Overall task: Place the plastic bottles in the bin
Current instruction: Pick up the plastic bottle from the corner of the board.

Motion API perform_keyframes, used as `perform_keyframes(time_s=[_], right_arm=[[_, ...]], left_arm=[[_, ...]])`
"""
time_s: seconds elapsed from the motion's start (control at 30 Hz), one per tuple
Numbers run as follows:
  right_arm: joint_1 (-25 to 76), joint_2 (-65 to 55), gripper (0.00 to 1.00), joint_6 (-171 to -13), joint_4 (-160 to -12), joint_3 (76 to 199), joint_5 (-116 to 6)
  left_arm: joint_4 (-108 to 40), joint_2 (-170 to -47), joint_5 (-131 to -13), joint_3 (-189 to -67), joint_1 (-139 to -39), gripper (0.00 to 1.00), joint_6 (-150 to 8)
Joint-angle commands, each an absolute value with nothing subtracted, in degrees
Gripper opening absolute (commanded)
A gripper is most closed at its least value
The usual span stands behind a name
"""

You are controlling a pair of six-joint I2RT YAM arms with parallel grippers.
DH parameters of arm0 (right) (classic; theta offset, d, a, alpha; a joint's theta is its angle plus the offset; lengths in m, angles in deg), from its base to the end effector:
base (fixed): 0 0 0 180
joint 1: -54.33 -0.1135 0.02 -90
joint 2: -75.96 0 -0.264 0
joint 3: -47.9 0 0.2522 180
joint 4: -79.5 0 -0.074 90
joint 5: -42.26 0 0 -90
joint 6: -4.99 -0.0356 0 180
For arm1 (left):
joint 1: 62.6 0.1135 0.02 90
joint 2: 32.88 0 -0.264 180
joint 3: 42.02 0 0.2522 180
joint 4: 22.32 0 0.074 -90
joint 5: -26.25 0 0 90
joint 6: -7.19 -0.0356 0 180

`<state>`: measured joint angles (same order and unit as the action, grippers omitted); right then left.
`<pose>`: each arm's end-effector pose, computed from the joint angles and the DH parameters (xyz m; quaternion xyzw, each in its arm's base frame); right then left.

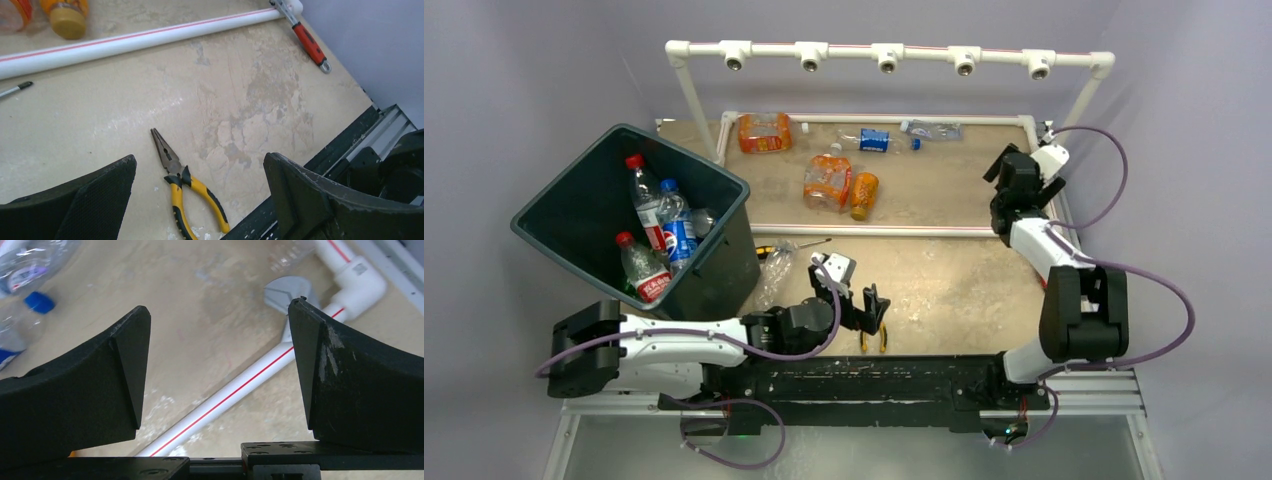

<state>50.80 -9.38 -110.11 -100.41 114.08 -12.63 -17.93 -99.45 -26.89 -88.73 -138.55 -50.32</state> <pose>0.3348 0.0001 0.2599 0.3170 0.7310 -0.1018 0.5956 0.0817 -0.2383 0.2427 0.1017 0.7722 -0.3189 0.5400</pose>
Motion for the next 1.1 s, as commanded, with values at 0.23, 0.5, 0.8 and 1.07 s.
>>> perform_keyframes(time_s=[0.23, 0.5, 0.8, 1.07], right_arm=[[58.93, -19.48, 0.99, -100.84, -107.25, 121.68, -17.16], [62.45, -26.17, 0.96, -97.18, -107.93, 125.99, -22.14], [64.62, -33.41, 0.91, -94.73, -106.74, 130.69, -25.64], [65.29, -37.34, 0.82, -93.11, -105.48, 133.85, -28.18]], left_arm=[[-2.17, -107.52, -34.76, -82.73, -138.76, 0.99, -44.94], [0.55, -110.85, -35.43, -81.78, -138.78, 0.99, -44.59], [2.94, -116.09, -36.07, -82.41, -138.80, 0.99, -44.53], [3.25, -119.99, -37.21, -84.40, -138.78, 0.99, -44.56]])
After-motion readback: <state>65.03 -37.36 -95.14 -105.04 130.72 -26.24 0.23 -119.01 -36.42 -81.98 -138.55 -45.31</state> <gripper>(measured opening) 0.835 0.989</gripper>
